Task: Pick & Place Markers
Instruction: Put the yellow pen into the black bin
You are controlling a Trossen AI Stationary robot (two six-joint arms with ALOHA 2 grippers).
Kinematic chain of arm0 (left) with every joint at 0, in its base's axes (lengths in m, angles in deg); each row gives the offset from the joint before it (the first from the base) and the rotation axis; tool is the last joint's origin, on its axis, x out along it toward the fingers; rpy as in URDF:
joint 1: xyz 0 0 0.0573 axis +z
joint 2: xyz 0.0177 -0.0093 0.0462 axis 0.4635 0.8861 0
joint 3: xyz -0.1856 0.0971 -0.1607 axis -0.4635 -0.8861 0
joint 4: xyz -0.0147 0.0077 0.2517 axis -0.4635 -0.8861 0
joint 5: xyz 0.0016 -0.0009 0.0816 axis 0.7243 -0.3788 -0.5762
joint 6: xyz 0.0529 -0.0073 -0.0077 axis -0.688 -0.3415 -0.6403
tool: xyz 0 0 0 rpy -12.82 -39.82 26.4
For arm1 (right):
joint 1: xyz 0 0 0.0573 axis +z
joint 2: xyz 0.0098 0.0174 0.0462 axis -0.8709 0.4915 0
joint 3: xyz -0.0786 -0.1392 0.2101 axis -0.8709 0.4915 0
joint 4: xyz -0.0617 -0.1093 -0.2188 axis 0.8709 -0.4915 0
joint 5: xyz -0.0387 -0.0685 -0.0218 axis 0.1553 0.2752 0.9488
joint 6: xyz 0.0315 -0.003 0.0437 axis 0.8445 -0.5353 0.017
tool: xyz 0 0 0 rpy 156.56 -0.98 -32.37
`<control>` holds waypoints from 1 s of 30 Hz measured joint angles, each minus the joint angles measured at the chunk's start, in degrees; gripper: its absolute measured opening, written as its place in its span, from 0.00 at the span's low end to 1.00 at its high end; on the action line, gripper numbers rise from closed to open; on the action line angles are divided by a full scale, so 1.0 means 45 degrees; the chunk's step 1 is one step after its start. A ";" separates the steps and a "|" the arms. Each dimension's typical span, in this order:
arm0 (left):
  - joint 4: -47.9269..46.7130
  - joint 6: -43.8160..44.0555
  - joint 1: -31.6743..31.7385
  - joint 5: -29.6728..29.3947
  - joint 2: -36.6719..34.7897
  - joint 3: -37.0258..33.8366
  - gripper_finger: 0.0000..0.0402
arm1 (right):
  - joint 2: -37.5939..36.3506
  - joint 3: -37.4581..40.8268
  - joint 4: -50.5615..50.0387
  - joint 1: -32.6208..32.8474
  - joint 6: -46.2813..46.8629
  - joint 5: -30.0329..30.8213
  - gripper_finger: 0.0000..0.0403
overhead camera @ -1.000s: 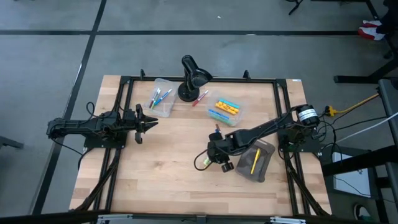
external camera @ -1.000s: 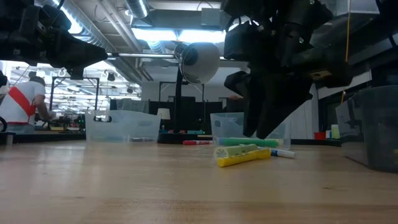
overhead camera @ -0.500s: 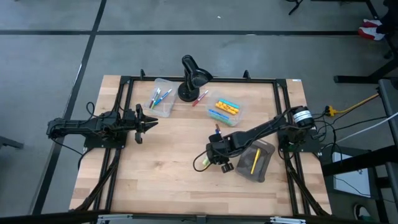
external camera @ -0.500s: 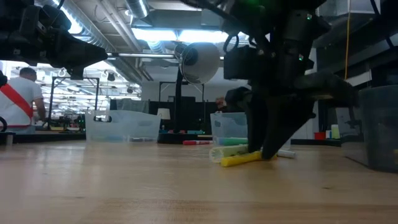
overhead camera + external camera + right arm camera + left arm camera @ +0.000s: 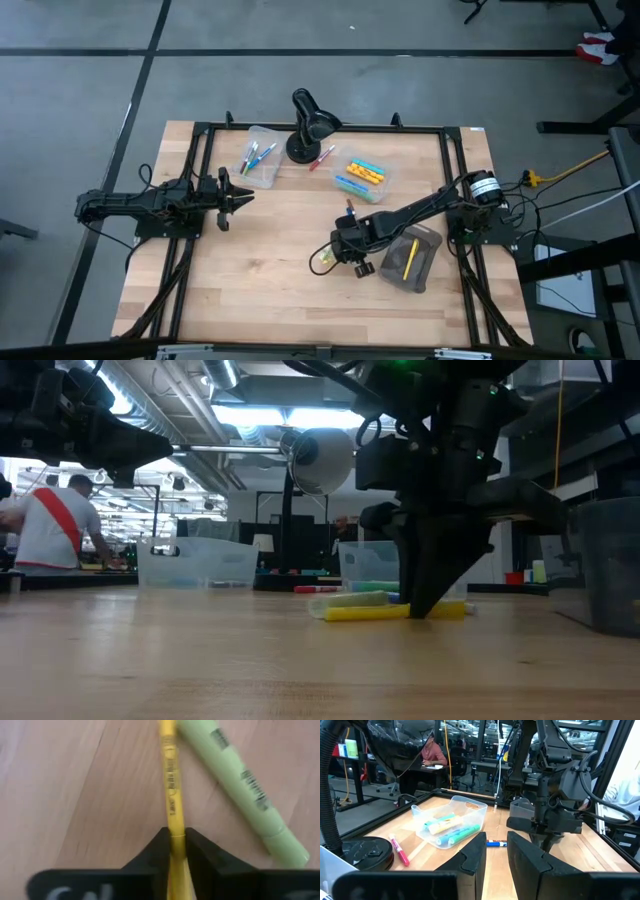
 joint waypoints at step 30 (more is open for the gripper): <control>0.0000 0.0003 0.0003 0.0000 0.0000 0.0000 0.18 | 0.0007 -0.3093 -0.2196 -0.0015 0.2494 -0.0750 0.00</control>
